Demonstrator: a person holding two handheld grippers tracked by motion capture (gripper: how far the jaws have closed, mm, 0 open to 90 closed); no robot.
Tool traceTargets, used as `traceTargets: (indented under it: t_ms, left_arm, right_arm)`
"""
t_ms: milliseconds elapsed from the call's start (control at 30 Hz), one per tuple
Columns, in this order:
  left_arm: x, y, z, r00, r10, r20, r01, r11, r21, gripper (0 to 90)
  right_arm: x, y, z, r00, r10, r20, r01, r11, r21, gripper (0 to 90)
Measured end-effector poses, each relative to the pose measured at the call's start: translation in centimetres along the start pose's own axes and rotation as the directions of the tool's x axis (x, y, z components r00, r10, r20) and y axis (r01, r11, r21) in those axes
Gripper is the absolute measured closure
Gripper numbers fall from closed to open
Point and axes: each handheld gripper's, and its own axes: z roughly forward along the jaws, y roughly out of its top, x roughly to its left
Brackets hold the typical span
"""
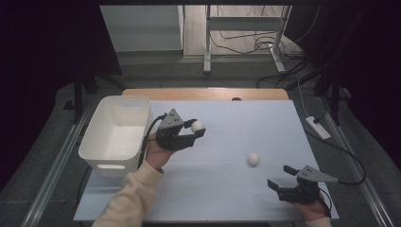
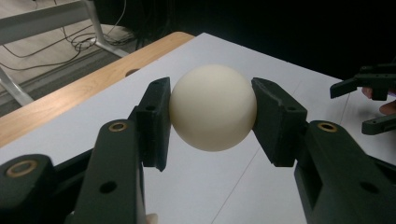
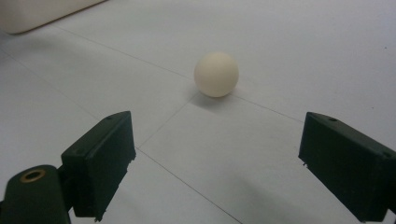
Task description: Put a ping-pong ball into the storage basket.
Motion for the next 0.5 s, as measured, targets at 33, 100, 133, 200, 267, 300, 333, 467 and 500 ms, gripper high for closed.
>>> traceTargets:
  t_ms: [33, 100, 133, 200, 267, 300, 333, 467, 500]
  left_arm:
    - [0.1, 0.1, -0.1, 1.0, -0.001, -0.003, 0.001, 1.0, -0.003, 50.6]
    - [0.2, 0.3, -0.4, 0.9999, -0.008, -0.008, 0.008, 0.9999, -0.011, 50.6]
    - [0.2, 0.4, -0.5, 0.9999, -0.009, -0.008, 0.009, 0.9999, -0.012, 50.6]
    - [0.4, 0.5, -0.7, 0.9998, -0.008, -0.016, 0.007, 0.9999, -0.013, 50.7]
    - [0.4, 0.6, -0.8, 0.9998, -0.009, -0.017, 0.009, 0.9998, -0.017, 50.7]
    - [0.5, 0.7, -1.0, 0.9998, -0.009, -0.02, 0.009, 0.9998, -0.019, 50.7]
    - [0.5, 0.7, -1.0, 0.9997, -0.01, -0.021, 0.01, 0.9997, -0.021, 50.7]
    - [0.7, 0.9, -1.3, 0.9996, -0.009, -0.025, 0.009, 0.9997, -0.023, 50.6]
    - [0.7, 1.0, -1.3, 0.9996, -0.008, -0.027, 0.007, 0.9997, -0.022, 50.7]
  right_arm:
    - [0.0, 0.0, 0.0, 1.0, 0.0, 0.001, 0.0, 1.0, 0.0, 10.4]
    - [0.0, 0.0, 0.0, 1.0, 0.001, 0.001, -0.001, 1.0, 0.0, 10.4]
    - [0.0, 0.0, 0.0, 1.0, 0.001, 0.001, -0.001, 1.0, 0.0, 10.4]
    - [0.0, 0.0, 0.0, 1.0, 0.001, 0.001, -0.001, 1.0, 0.0, 10.4]
    - [0.0, 0.0, 0.0, 1.0, 0.001, 0.001, -0.001, 1.0, 0.0, 10.4]
    - [0.0, 0.0, 0.0, 1.0, 0.001, 0.001, -0.001, 1.0, 0.0, 10.4]
    - [0.0, 0.0, 0.0, 1.0, 0.001, 0.001, -0.001, 1.0, 0.0, 10.5]
    - [0.0, 0.0, 0.0, 1.0, 0.001, 0.001, -0.001, 1.0, 0.0, 10.4]
    - [0.0, 0.0, 0.0, 1.0, 0.001, 0.001, -0.001, 1.0, 0.0, 10.4]
